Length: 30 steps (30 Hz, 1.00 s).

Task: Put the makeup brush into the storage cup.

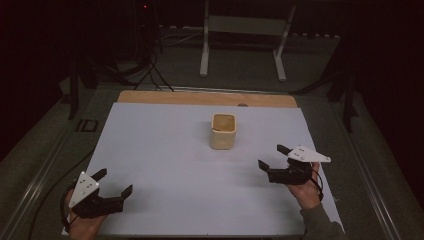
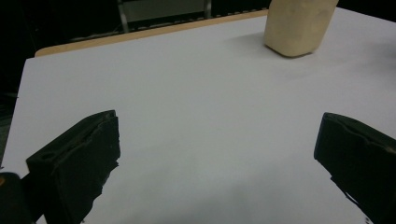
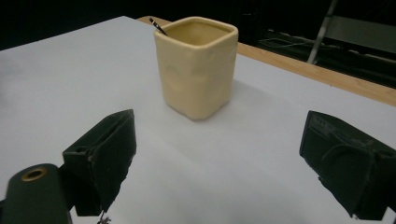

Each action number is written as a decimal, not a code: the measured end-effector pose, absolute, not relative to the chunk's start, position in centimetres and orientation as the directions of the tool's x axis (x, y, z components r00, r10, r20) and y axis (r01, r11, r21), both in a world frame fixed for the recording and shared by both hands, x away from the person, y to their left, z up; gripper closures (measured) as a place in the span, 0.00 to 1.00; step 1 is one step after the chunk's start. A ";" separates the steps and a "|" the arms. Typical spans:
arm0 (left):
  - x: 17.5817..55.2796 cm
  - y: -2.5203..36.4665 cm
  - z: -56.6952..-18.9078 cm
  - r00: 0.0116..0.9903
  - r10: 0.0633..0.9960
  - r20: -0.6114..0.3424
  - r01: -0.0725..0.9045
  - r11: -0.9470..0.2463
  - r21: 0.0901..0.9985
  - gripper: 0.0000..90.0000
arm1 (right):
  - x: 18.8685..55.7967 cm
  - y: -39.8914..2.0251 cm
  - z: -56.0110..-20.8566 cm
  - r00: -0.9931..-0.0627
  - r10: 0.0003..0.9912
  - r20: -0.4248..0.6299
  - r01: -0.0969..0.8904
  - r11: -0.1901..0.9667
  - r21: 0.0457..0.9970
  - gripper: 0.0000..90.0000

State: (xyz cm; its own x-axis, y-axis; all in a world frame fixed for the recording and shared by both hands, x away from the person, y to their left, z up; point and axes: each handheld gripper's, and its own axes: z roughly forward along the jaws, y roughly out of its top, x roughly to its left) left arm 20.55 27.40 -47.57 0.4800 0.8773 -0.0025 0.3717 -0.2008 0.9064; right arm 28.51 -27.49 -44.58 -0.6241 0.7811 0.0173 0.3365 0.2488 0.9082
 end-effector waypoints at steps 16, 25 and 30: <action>20.3 27.7 -47.2 0.481 0.877 -0.012 0.355 -0.182 0.917 0.02 | 25.0 -30.9 -45.7 -0.593 0.804 0.042 0.311 0.181 0.933 0.13; 19.9 27.9 -47.1 0.474 0.880 -0.009 0.347 -0.177 0.921 0.02 | 23.7 -32.1 -46.7 -0.576 0.816 0.037 0.309 0.176 0.935 0.13; 19.6 28.2 -47.0 0.471 0.882 -0.007 0.340 -0.174 0.924 0.02 | 23.1 -32.4 -47.0 -0.574 0.818 0.027 0.295 0.177 0.939 0.13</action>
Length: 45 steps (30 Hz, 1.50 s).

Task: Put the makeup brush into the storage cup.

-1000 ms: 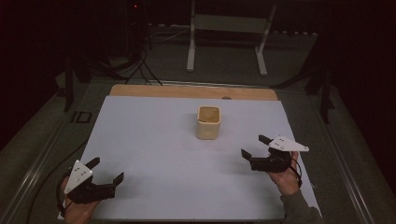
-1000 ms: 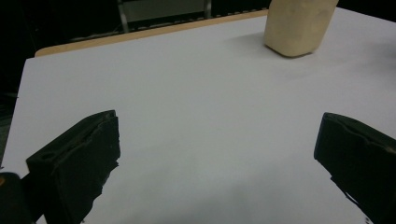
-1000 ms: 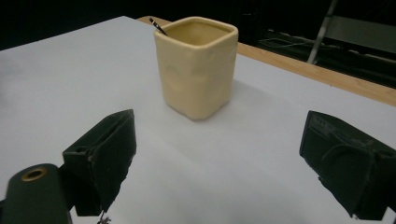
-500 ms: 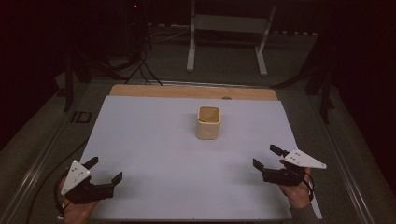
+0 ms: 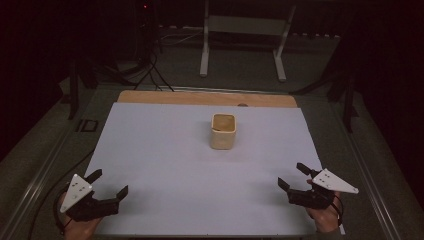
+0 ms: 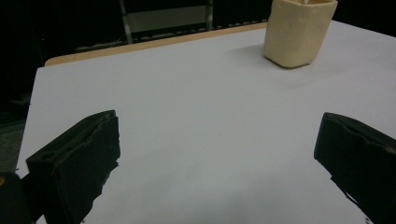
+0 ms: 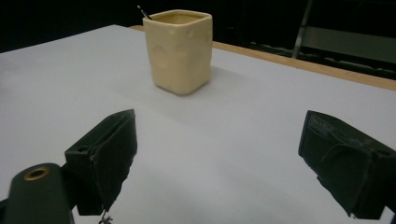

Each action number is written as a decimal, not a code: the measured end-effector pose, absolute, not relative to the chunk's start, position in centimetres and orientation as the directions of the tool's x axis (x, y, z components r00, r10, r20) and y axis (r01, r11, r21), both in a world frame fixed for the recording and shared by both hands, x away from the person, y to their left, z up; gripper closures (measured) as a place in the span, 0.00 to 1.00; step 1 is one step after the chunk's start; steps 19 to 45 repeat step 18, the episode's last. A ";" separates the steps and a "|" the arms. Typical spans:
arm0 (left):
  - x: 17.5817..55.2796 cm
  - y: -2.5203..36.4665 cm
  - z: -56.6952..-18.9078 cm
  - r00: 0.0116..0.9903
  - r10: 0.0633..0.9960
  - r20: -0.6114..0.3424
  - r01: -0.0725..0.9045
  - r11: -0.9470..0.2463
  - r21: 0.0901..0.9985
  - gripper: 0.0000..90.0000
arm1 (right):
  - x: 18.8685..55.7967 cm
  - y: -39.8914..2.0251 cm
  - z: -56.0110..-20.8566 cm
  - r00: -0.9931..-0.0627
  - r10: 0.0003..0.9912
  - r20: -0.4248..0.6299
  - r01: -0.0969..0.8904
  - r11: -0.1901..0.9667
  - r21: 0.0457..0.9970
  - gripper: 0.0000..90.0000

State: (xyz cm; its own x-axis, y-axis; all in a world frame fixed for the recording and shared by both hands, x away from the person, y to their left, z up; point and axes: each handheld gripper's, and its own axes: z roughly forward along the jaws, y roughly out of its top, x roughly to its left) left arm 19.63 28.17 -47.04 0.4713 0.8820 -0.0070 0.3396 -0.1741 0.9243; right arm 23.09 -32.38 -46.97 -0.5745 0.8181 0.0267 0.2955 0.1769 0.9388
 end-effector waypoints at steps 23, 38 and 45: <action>19.4 28.6 -47.0 0.459 0.888 -0.002 0.331 -0.169 0.928 0.02 | 22.7 -32.6 -47.1 -0.598 0.801 0.023 0.275 0.179 0.945 0.12; 19.4 28.6 -47.0 0.459 0.888 -0.002 0.331 -0.169 0.928 0.02 | 22.7 -32.6 -47.1 -0.598 0.801 0.023 0.275 0.179 0.945 0.12; 19.4 28.6 -47.0 0.459 0.888 -0.002 0.331 -0.169 0.928 0.02 | 22.7 -32.6 -47.1 -0.598 0.801 0.023 0.275 0.179 0.945 0.12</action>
